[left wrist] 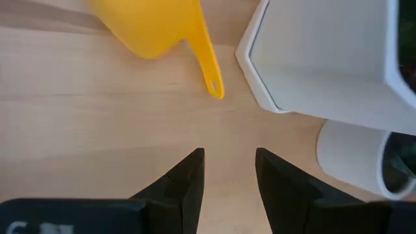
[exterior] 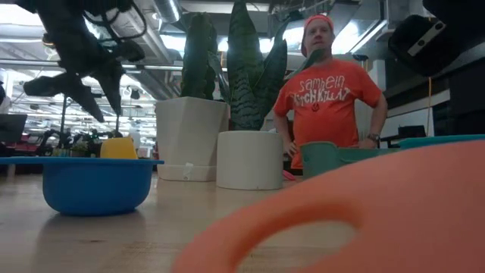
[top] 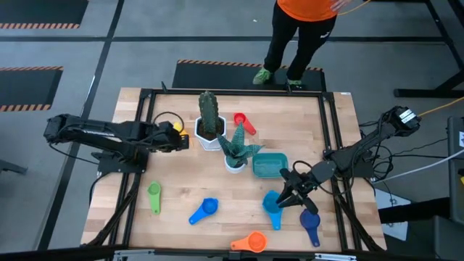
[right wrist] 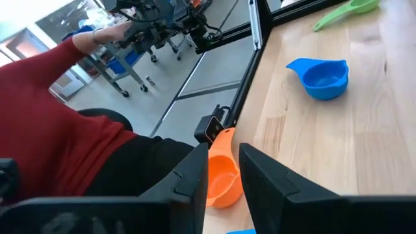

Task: Nest measuring cups in basket
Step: Stack the yellow measuring cup on top of the light blue measuring cup

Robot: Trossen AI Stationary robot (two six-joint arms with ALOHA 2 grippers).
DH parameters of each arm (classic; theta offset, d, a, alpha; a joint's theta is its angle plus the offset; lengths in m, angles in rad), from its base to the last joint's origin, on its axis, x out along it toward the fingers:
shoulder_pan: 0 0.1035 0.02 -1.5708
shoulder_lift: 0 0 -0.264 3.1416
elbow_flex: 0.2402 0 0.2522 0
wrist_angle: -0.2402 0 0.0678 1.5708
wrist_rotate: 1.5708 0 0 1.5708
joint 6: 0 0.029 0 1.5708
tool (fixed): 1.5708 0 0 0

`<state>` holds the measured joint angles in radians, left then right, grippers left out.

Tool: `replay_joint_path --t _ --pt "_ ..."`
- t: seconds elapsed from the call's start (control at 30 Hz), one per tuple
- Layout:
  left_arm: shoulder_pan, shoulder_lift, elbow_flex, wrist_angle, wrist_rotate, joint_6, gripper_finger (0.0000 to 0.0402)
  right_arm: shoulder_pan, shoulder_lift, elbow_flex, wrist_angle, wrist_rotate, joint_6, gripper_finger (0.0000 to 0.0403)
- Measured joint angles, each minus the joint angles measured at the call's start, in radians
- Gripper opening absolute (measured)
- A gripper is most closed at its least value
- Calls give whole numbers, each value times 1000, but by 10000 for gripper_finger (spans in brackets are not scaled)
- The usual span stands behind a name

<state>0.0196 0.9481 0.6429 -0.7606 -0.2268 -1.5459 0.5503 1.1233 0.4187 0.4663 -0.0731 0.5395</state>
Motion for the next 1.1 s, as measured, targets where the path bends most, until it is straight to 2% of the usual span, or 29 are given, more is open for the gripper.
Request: replay_joint_path --t 0.27,0.47,0.9,1.1 --pt "0 165 0 95 0 3 131 0 0 0 -3 0 -8 92" --pt "0 260 0 160 -26 3 131 0 0 0 -8 1 -90 92" --pt "-1 365 0 204 -102 4 131 0 0 0 -27 1 -132 92" --pt "-1 413 0 210 -107 4 131 0 0 0 -28 2 -133 92"
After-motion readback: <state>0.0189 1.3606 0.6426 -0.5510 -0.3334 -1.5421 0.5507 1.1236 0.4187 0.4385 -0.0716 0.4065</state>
